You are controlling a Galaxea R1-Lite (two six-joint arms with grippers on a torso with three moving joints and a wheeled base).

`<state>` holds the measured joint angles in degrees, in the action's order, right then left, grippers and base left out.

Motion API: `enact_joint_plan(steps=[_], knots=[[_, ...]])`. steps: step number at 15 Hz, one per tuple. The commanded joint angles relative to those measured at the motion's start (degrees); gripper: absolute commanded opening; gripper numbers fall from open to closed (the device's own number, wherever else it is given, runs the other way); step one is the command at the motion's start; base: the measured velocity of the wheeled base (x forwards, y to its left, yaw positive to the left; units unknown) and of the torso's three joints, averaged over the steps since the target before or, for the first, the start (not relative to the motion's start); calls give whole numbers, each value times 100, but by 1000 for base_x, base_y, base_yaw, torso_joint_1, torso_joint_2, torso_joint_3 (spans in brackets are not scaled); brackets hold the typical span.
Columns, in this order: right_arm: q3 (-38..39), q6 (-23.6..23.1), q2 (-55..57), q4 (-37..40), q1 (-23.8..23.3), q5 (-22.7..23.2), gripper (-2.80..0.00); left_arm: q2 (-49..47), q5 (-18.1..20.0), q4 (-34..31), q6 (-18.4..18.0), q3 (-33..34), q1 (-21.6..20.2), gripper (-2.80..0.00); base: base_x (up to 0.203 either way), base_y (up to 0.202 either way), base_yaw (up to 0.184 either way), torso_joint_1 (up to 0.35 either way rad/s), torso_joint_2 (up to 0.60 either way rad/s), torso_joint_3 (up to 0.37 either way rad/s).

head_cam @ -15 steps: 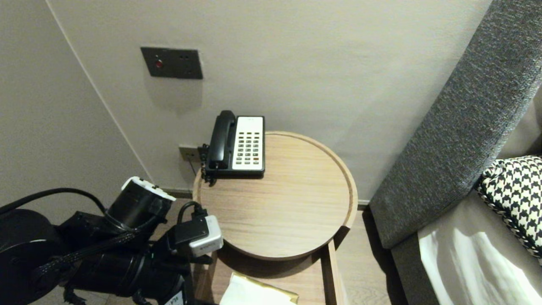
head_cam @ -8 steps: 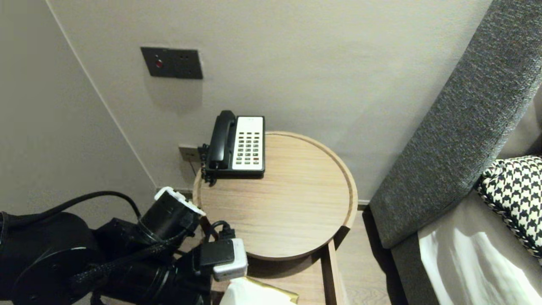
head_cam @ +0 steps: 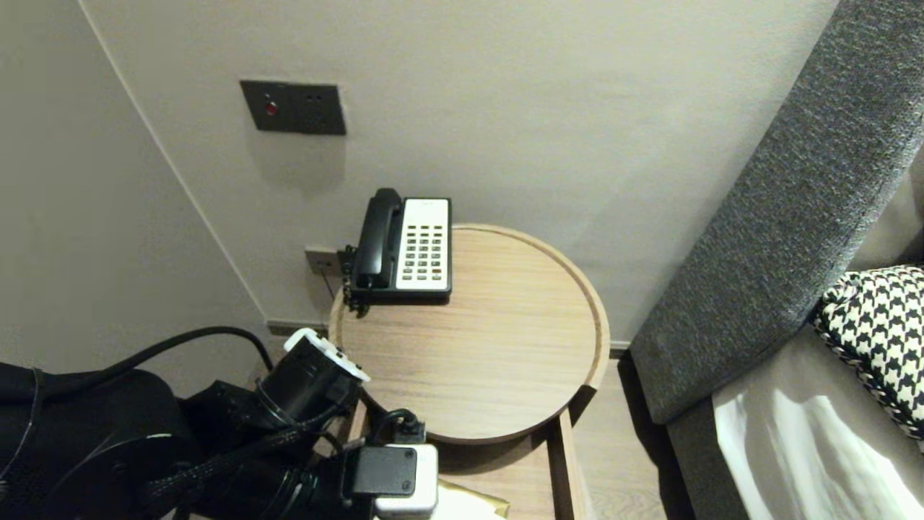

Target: Take the tissue out of the drawer one by one and place them on the table

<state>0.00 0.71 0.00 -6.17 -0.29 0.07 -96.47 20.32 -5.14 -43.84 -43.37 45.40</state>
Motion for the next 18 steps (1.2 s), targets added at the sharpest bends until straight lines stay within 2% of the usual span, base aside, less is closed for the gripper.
enact_joint_plan(steps=[1, 4, 7, 16, 18], knots=[[229, 0, 0, -7, 3, 1, -280, -165, -52, -1, -181, 25, 100, 0, 0, 0, 0, 0, 0, 0], [229, 0, 0, -7, 3, 1, -280, -302, -116, 136, -407, 40, 127, 0, 0, 0, 0, 0, 0, 0], [229, 0, 0, -7, -6, 1, -280, -564, -129, 735, -722, 8, 109, 0, 0, 0, 0, 0, 0, 0], [229, 0, 0, -7, 3, 1, -280, -933, -143, 883, -767, 75, 79, 0, 0, 0, 0, 0, 0, 0], [229, 0, 0, -7, 3, 1, -280, -1107, -142, 1134, -767, 96, 81, 0, 0, 0, 0, 0, 0, 0]])
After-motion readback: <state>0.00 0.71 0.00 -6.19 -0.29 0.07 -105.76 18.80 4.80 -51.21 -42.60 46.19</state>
